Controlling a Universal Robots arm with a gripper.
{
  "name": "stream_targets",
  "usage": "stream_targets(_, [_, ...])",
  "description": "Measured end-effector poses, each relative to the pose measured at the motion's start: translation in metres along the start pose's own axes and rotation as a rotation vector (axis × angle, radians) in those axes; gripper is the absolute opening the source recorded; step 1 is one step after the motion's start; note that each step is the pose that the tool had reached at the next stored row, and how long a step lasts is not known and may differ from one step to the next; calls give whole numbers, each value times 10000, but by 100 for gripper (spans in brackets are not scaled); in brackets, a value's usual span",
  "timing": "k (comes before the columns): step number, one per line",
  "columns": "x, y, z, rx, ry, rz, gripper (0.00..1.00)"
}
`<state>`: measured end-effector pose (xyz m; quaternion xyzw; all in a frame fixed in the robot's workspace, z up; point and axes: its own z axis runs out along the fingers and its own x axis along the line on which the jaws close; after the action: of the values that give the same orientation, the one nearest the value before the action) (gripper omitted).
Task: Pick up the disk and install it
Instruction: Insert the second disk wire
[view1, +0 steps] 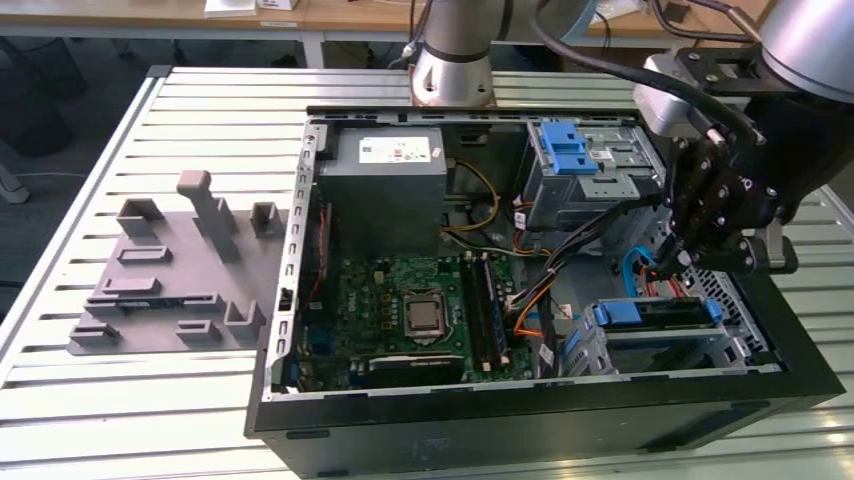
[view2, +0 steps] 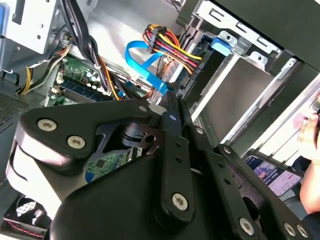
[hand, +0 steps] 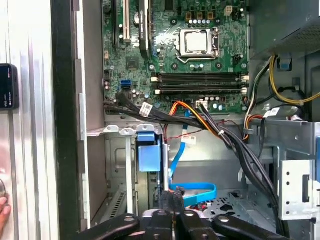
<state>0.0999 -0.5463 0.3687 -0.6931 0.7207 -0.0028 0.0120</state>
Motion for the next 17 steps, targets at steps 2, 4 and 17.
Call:
stream_targets(2, [-28,0,6,-41,28,-2,18])
stream_targets(4, [-48,-4,22,-101,58,-3,19])
stream_targets(17, [-48,-38,143,-177,74,-114,16])
